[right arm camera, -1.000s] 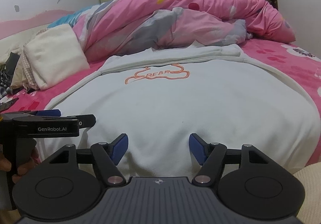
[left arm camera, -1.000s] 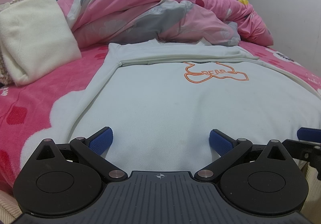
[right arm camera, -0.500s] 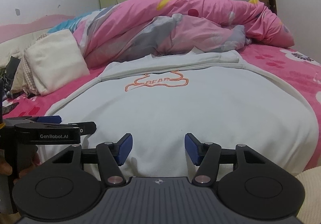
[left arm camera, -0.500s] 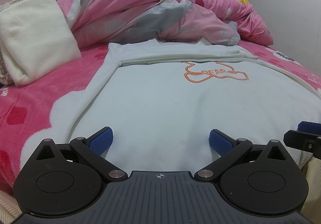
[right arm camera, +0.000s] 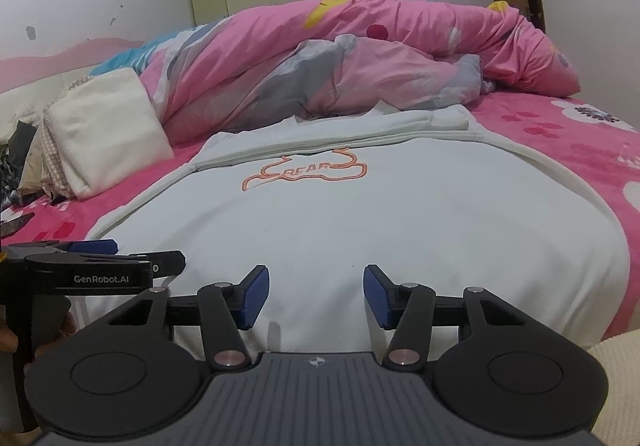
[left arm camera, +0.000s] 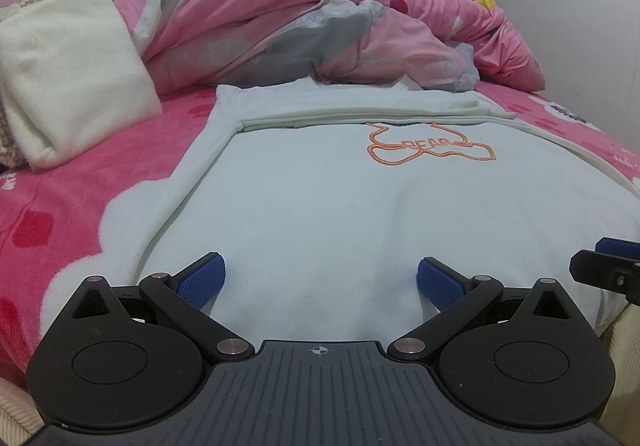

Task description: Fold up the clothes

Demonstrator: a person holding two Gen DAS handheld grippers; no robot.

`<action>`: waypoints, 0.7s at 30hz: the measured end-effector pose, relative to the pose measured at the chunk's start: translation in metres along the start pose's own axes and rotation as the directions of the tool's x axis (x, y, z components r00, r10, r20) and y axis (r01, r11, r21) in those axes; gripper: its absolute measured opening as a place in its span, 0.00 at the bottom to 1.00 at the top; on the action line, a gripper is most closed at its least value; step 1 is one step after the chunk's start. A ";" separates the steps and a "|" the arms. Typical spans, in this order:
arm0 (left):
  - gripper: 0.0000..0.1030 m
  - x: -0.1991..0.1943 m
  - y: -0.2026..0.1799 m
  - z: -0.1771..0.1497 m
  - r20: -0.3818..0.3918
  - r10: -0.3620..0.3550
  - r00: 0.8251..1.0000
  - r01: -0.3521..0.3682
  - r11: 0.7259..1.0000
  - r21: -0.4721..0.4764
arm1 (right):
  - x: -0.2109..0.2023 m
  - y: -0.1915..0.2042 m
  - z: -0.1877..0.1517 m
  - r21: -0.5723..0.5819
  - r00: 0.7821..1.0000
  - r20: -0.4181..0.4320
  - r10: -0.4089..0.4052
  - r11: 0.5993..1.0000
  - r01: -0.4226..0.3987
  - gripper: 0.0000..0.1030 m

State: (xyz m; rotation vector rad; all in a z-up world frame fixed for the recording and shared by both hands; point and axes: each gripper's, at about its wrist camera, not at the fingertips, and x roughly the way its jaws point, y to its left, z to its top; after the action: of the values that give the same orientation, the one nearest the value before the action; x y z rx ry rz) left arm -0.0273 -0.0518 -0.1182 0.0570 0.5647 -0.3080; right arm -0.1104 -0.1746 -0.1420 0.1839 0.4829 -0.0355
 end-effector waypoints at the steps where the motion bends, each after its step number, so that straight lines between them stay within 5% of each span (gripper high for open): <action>1: 1.00 0.000 0.000 0.000 0.000 0.000 1.000 0.000 1.000 0.002 | 0.000 0.000 0.000 0.001 1.000 0.001 0.000 1.000 0.000 0.53; 21: 1.00 -0.011 -0.001 0.011 0.027 -0.013 1.000 0.013 1.000 -0.004 | 0.003 -0.007 -0.001 0.024 1.000 0.018 0.003 1.000 -0.004 0.53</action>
State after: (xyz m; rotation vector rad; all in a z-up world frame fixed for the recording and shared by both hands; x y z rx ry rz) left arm -0.0309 -0.0513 -0.1026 0.0453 0.5394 -0.3194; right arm -0.1092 -0.1809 -0.1455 0.2073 0.4646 -0.0396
